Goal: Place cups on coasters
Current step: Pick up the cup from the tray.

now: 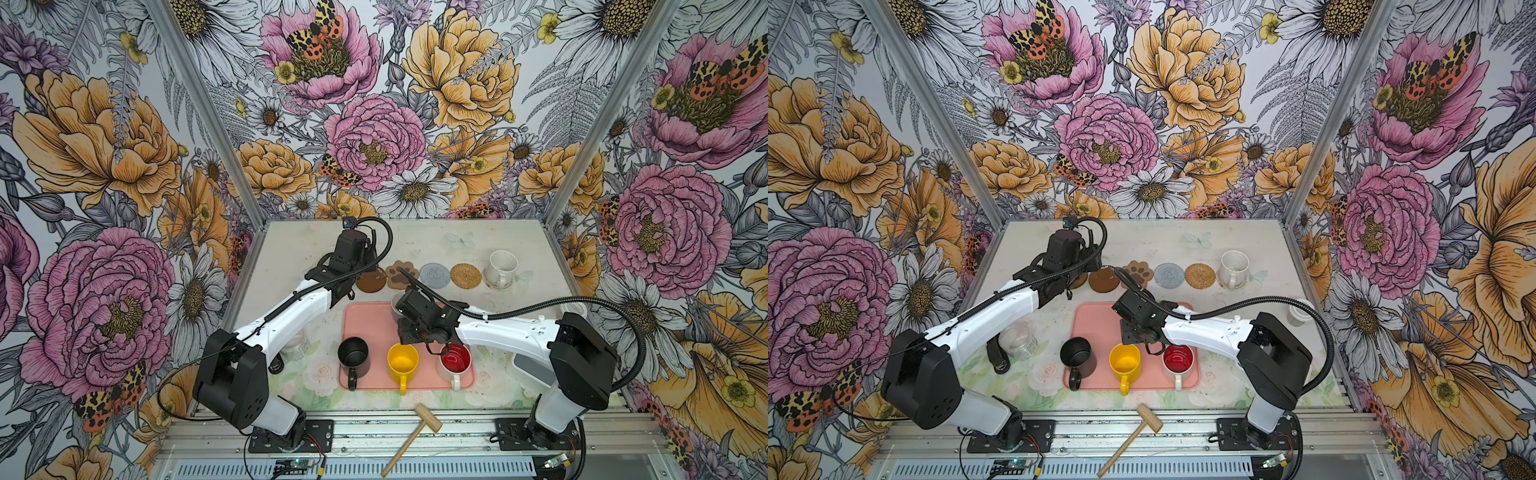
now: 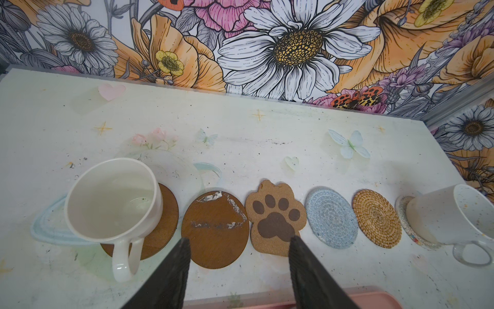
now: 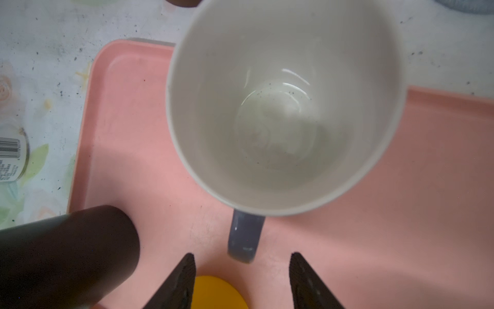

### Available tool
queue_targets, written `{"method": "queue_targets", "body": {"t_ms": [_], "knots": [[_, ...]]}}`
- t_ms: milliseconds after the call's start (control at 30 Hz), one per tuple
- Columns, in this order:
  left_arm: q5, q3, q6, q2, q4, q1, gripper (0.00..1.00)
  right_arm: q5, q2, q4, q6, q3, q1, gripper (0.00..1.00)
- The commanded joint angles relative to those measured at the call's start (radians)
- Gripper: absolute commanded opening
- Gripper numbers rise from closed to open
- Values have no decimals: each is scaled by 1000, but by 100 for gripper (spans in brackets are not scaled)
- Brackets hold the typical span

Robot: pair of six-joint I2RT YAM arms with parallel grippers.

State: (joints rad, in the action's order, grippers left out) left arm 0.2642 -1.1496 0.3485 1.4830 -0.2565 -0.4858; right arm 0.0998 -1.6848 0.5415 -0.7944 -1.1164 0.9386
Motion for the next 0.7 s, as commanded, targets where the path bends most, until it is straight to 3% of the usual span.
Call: {"method": "queue_targets", "body": {"t_ms": [0, 667], "knots": [[-16, 18, 0, -17, 24, 9, 61, 20, -28, 2, -18, -24, -16, 56], [-26, 13, -1, 5, 27, 18, 61, 49, -105, -2, 14, -106, -73, 47]]}}
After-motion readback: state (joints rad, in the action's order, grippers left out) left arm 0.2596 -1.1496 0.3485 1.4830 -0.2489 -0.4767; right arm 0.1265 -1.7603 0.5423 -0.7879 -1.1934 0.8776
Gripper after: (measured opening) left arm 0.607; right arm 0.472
